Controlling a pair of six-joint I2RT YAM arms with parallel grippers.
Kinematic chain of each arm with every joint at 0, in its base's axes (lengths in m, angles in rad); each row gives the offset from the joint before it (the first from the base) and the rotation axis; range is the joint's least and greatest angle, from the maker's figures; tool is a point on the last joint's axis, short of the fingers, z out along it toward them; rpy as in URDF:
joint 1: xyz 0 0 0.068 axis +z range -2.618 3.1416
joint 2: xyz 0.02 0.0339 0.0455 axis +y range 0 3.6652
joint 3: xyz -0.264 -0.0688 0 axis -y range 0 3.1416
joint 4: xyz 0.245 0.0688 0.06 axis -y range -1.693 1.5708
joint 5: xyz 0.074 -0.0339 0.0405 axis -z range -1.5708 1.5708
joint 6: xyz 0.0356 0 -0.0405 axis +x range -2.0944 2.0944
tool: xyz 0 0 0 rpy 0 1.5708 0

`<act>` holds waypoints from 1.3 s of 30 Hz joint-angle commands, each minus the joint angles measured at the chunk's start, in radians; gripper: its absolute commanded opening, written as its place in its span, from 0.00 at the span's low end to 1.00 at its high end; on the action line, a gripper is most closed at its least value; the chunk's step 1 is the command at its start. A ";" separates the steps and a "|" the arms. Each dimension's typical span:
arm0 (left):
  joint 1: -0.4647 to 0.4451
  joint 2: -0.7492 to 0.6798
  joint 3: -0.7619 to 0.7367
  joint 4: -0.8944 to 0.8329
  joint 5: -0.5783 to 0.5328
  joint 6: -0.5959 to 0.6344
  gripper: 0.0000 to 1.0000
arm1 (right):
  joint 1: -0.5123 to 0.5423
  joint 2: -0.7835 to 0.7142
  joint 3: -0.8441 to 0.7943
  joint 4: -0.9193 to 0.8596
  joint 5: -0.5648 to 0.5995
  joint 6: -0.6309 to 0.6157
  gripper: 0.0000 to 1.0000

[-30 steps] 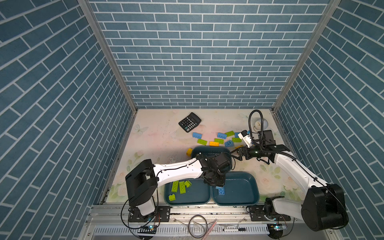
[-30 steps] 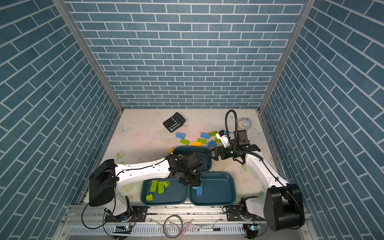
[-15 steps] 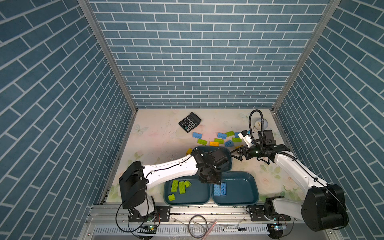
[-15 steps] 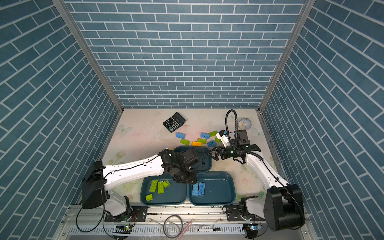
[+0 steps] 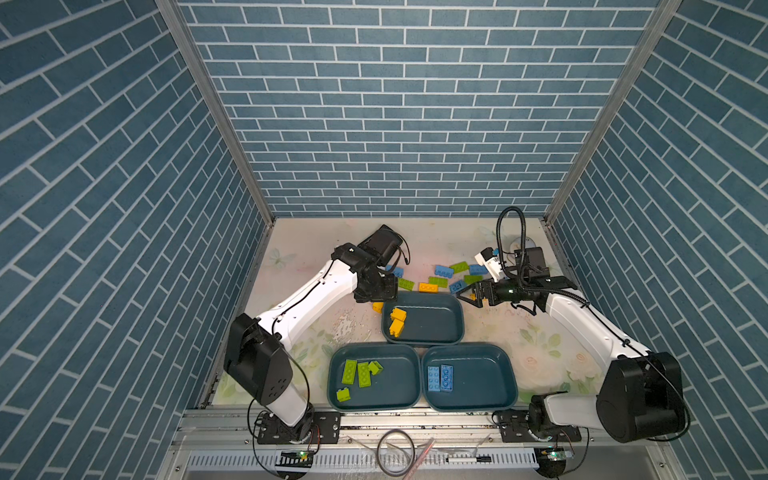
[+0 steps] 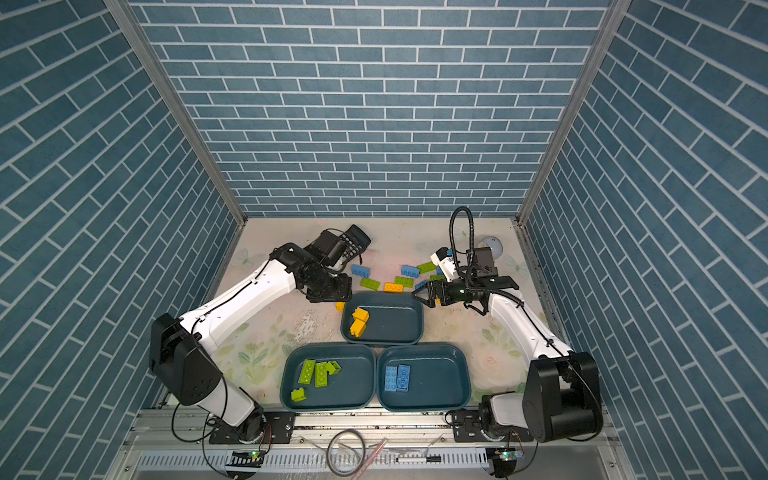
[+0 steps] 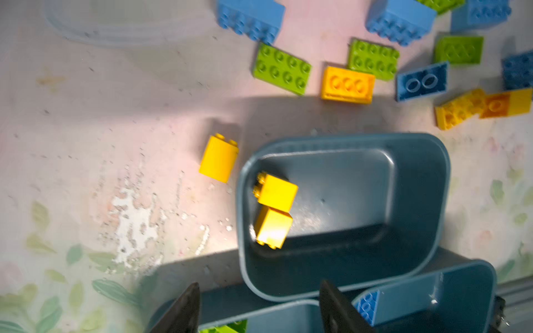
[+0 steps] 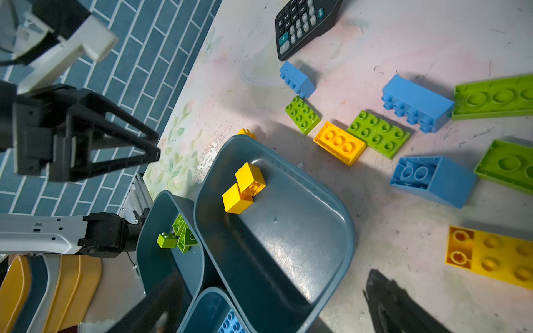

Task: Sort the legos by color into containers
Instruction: 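Move the left gripper to a small yellow brick and grasp it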

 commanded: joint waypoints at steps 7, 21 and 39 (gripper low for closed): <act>0.168 0.201 0.116 -0.087 -0.055 0.439 0.67 | -0.003 0.034 0.025 0.032 -0.008 0.028 0.98; 0.196 0.303 -0.063 0.088 0.139 0.526 0.68 | -0.002 0.051 0.011 0.025 -0.013 0.015 0.99; 0.205 0.315 -0.199 0.325 0.199 0.426 0.70 | -0.004 0.063 -0.006 0.038 -0.019 0.015 0.99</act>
